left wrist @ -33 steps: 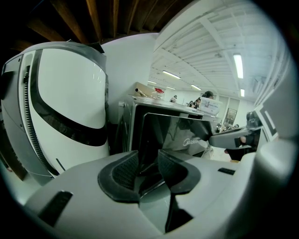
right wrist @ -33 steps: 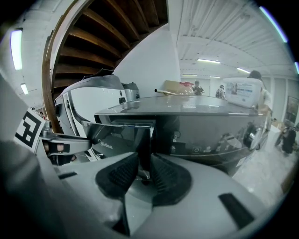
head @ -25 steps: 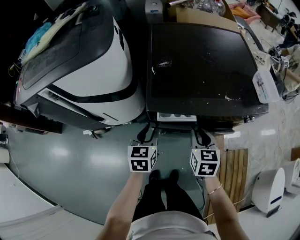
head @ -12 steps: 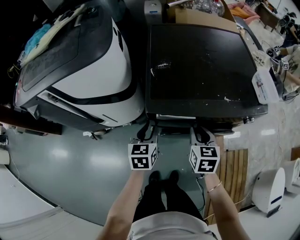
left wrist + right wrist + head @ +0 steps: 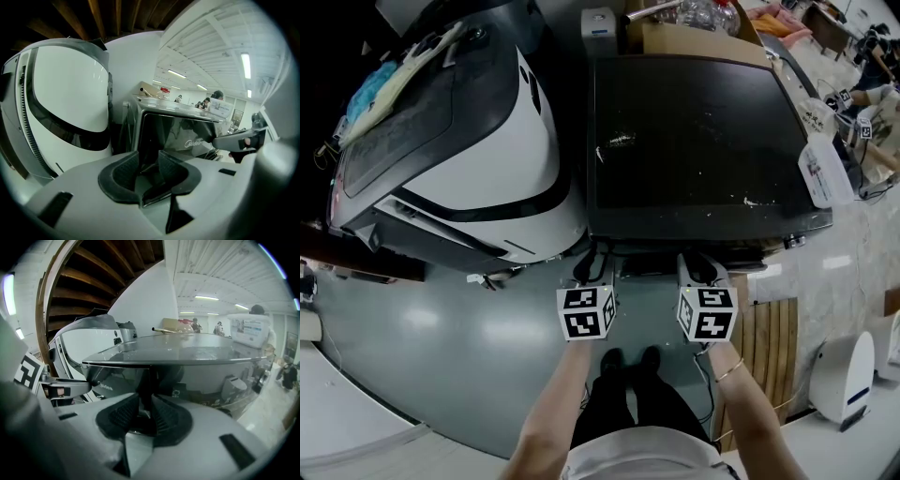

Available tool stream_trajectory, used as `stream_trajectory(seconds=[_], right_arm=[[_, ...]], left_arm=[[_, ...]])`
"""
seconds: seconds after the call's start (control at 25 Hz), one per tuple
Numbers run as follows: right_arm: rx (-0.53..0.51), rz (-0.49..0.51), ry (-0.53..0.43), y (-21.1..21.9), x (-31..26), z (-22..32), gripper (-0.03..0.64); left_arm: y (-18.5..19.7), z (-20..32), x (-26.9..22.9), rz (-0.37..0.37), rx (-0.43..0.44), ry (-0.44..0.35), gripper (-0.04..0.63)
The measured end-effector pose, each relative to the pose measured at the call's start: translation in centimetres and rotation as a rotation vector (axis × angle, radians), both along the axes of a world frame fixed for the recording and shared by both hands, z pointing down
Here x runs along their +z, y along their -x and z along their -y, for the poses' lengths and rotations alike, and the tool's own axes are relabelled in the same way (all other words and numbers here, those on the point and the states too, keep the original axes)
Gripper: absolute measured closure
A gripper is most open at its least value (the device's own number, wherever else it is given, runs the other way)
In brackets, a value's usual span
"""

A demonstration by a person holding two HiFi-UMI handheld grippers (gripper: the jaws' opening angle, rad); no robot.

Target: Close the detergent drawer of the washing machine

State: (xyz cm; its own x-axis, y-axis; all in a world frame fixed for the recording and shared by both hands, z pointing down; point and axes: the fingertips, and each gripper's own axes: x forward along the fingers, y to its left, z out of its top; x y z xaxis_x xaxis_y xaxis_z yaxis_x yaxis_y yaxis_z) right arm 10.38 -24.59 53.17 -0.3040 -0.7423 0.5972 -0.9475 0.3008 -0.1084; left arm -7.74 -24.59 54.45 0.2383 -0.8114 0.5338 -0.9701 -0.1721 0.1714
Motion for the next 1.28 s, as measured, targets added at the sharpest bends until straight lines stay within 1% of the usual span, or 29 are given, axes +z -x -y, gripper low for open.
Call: stream_trajectory(seconds=[0.24, 0.36, 0.56, 0.72, 0.92, 1.04, 1.08, 1.28], right_arm=[[-0.006, -0.009, 0.008, 0.0, 0.0, 0.2, 0.528], [-0.017, -0.029, 0.007, 0.1, 0.0, 0.3, 0.528], [-0.035, -0.063, -0.010, 0.0, -0.2, 0.0, 0.528], [-0.038, -0.059, -0.040, -0.3, -1.4, -0.4, 0.528], [-0.019, -0.031, -0.069, -0.8, -3.0, -1.4, 0.528], [-0.021, -0.014, -0.093, -0.8, -4.0, -2.2, 0.533], [-0.020, -0.009, -0.101, -0.8, -4.3, -2.5, 0.546], [-0.029, 0.021, -0.136, -0.6, -6.1, -4.0, 0.554]], left_arm=[[0.0, 0.3, -0.1, 0.007, 0.008, 0.001, 0.474], [0.0, 0.3, 0.0, 0.006, 0.021, 0.004, 0.474], [0.0, 0.2, 0.0, 0.002, 0.035, 0.020, 0.474], [0.1, -0.3, -0.5, 0.003, 0.030, 0.016, 0.469], [0.3, -1.1, -2.1, -0.008, 0.027, -0.020, 0.474], [0.4, -1.7, -3.3, -0.007, 0.024, -0.051, 0.489], [0.5, -1.9, -3.6, -0.005, 0.023, -0.060, 0.497], [0.3, -3.4, -5.2, -0.005, 0.022, -0.097, 0.528]])
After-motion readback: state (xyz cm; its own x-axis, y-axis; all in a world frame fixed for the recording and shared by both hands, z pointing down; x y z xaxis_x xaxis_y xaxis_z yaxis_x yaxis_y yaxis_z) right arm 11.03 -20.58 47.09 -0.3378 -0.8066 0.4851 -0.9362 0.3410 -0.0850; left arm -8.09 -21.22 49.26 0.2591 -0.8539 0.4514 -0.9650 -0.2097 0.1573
